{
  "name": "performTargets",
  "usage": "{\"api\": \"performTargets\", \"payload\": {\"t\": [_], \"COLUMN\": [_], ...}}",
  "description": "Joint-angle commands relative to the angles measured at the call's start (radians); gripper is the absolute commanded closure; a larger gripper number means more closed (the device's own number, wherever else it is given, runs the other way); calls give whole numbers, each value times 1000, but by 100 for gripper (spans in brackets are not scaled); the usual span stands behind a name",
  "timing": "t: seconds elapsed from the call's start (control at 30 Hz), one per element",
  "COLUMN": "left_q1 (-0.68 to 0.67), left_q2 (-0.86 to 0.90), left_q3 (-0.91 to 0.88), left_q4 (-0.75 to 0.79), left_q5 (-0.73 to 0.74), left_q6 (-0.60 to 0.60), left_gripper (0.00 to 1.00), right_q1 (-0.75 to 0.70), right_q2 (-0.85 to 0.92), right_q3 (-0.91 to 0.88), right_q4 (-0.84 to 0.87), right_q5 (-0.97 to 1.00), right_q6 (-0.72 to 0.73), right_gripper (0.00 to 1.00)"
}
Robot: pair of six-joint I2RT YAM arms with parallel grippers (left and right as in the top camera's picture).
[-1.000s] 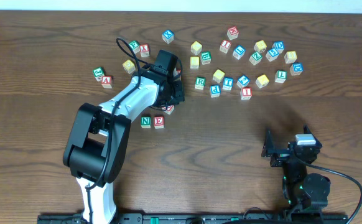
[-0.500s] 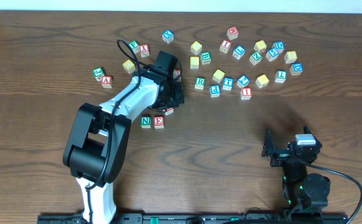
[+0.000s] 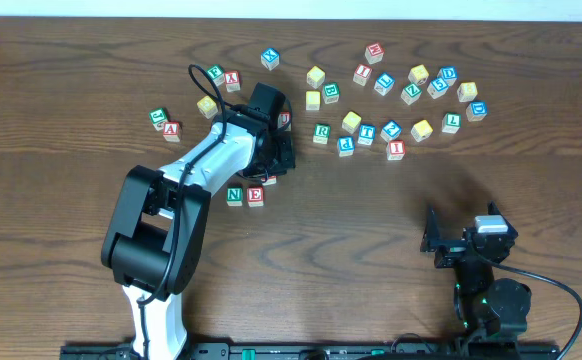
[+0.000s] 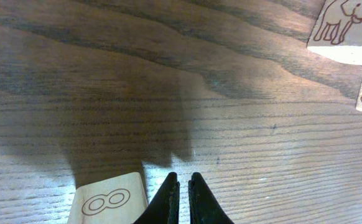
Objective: Spell out NEURIPS
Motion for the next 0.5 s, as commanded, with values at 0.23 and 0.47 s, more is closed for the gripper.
{"api": "performTargets", "payload": {"t": [0.23, 0.47], "left_q1": [0, 0], "left_q2": [4, 4], "left_q3": [9, 26], "left_q4": [-6, 14], "left_q5": [12, 41], "left_q6": [30, 120], "left_gripper": [92, 89], "right_q1": [-6, -6], "right_q2": [-3, -3], "right_q3": [-1, -1], "right_q4": [-5, -5], "right_q5": [-2, -2], "right_q6": [16, 17], "right_gripper": [1, 1]}}
